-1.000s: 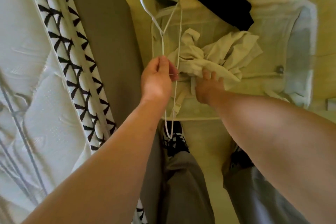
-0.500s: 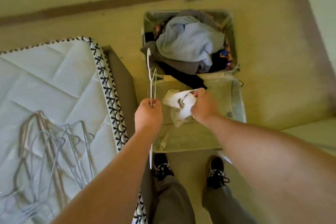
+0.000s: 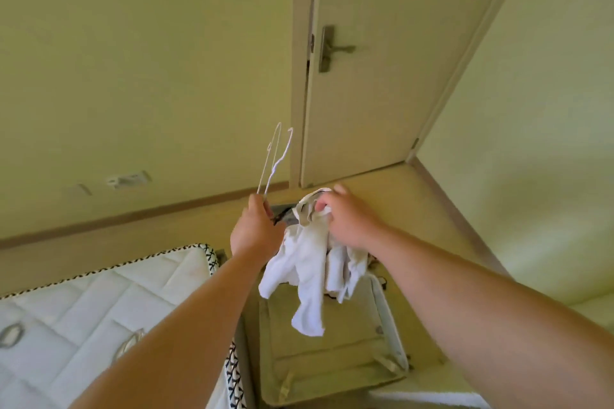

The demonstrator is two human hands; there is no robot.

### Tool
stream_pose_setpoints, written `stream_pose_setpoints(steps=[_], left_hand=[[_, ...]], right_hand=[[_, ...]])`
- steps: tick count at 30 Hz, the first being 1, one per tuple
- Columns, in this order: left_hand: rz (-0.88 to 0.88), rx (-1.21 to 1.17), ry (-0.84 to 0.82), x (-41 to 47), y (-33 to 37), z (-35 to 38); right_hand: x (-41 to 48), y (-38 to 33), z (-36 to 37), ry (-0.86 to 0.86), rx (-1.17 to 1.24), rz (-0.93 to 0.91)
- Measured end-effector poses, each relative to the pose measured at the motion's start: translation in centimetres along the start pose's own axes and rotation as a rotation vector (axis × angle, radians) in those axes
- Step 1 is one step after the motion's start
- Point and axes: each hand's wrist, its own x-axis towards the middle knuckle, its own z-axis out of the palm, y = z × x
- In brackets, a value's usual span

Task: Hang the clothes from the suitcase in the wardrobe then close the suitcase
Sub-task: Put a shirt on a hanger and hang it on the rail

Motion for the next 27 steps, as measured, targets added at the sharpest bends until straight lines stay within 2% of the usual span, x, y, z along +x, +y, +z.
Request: stream_pose_setpoints(steps=[2,5,8,11,14,20,23,27], left_hand=[[0.066,0.009,-0.018,-0.1,1.9,-1.4],[0.095,-0.071,-0.005,-1.1,5.7,-3.3],[0.110,-0.364,0.008,-2.1,9.3,-5.3],[0.179,-0.562,-0.040,-3.3,11.7,-6.9],[0.234,-0.678,-0.181,-4.4,13.5,-8.5],[0.240,-0.597,-0.277,-6.3,14.8,-10.2],[0.284,-0.354,-0.131,-6.0,15.4,-10.4],[0.295,-0.384,0.002,-5.2,16.4,-12.1]], right_hand=[[-0.7,-1.6,-2.4,0.026,-0.039,-0.050],[-1.8,-3.8,-6.1,0.213,0.038,-0.063],[-2.6,-6.0,-9.7,0.424,0.346,0.120],[-3.3,-7.5,-12.2,0.527,0.626,0.323],[-3.8,-8.1,-13.8,0.563,0.922,0.481],[-4.7,-7.9,-15.6,0.490,1.295,0.583],[-4.6,-7.5,-15.6,0.432,1.344,0.613],[-5.0,-6.9,-15.1,0.483,1.292,0.616]])
